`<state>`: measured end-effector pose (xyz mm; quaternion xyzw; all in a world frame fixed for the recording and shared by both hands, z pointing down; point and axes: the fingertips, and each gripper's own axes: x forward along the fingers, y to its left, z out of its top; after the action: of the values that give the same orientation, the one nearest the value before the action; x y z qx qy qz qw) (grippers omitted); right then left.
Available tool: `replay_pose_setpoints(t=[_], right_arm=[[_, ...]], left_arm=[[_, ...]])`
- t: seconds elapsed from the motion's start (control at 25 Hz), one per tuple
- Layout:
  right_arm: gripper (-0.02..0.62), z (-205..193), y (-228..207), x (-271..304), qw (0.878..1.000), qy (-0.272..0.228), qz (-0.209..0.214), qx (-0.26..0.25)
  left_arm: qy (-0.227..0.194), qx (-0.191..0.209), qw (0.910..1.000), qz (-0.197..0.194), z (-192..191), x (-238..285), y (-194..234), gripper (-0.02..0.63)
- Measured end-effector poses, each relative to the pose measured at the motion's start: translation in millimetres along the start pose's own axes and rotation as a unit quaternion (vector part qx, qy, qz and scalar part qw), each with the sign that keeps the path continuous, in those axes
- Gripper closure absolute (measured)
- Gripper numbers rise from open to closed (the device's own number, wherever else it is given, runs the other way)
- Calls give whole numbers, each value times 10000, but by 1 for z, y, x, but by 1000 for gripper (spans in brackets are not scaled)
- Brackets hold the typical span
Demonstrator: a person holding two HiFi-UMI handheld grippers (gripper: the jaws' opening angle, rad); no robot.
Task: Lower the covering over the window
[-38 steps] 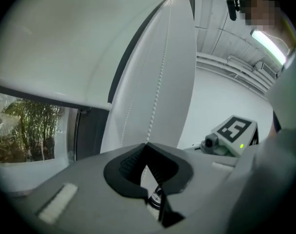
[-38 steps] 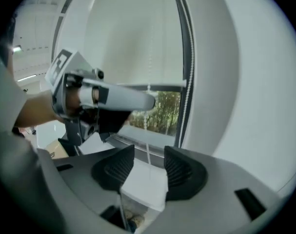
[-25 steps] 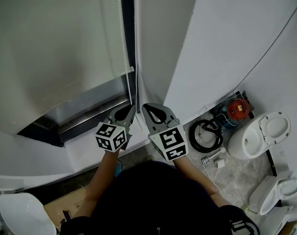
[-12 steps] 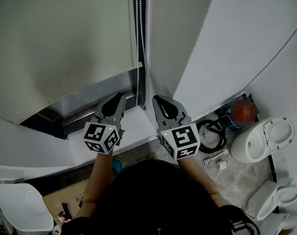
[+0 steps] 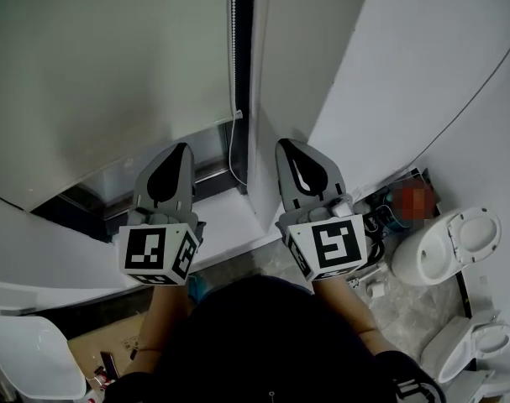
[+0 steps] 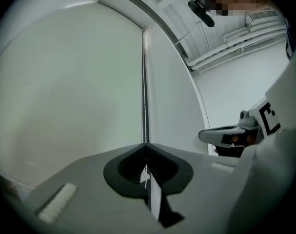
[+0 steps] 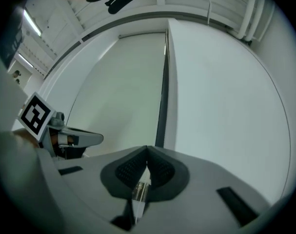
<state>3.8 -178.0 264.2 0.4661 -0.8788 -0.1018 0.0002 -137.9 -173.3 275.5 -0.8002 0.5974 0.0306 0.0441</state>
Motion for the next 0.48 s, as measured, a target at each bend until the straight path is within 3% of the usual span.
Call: replay_pose_setpoints(t=[0.2,0.48], right_arm=[[583,26,-5,-7,9996,-203,-114,-148],[583,26,-4,-7,9995,-108,-155,-257]], left_arm=[[-258,68,9996,28,29,-10,-2,595],[-176,182,9997,0,24,-10,-4,594]])
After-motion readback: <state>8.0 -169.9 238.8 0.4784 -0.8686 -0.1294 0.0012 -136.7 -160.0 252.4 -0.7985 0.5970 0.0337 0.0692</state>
